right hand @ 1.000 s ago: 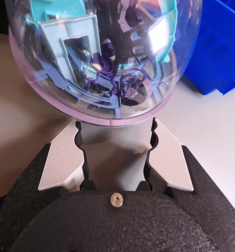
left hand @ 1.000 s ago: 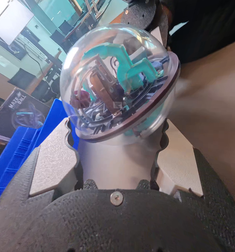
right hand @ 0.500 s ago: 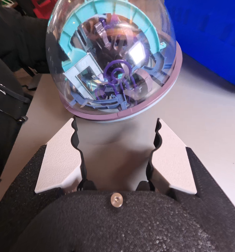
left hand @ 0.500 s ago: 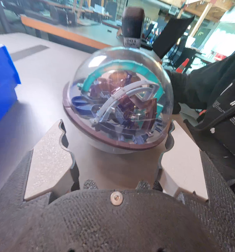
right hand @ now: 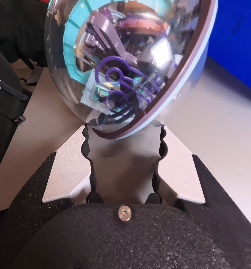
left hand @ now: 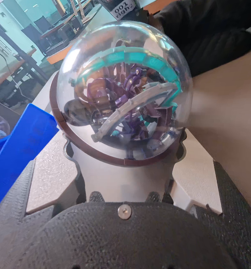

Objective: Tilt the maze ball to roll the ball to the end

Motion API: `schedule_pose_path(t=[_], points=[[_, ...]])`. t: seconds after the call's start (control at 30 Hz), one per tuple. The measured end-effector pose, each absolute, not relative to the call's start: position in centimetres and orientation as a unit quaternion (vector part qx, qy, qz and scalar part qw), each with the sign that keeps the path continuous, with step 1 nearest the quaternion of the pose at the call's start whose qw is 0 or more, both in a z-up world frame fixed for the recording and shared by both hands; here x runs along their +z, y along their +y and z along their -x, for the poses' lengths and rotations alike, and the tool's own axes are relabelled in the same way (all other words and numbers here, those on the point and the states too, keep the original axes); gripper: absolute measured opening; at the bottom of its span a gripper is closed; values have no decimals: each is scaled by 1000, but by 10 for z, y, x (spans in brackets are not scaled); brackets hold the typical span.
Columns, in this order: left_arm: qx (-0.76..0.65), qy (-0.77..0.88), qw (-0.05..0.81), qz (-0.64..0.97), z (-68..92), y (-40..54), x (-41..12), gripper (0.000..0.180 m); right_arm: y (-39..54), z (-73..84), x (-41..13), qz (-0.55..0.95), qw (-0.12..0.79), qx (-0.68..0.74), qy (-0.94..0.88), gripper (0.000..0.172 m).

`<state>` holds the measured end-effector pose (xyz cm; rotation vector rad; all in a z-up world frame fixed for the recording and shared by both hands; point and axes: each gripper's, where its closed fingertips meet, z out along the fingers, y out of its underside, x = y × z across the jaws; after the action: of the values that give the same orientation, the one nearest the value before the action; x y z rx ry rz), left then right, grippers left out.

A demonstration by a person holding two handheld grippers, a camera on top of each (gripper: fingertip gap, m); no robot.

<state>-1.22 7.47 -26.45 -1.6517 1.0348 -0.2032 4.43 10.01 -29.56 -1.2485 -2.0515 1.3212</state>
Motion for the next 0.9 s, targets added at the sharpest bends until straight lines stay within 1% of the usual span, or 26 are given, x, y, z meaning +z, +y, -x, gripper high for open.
schedule_pose_path(t=[0.1,0.2,0.3,0.53,0.67,0.8,0.9], points=[[-93,431,556,705,13,75,-264,144,101,-43,-296,450,200,472,-731,97],[-144,400,564,708,11,74,-255,143,103,-41,-298,455,208,460,-733,97],[-188,372,582,699,10,72,-240,140,105,-38,-302,454,227,436,-743,103],[-198,361,584,700,13,72,-237,138,110,-35,-292,454,250,444,-731,112],[-192,356,594,695,19,73,-232,136,116,-33,-279,453,270,466,-710,114],[-191,352,597,695,23,73,-230,135,114,-31,-268,456,262,508,-682,112],[-251,327,611,675,23,66,-213,125,113,-30,-268,460,256,517,-675,112]])
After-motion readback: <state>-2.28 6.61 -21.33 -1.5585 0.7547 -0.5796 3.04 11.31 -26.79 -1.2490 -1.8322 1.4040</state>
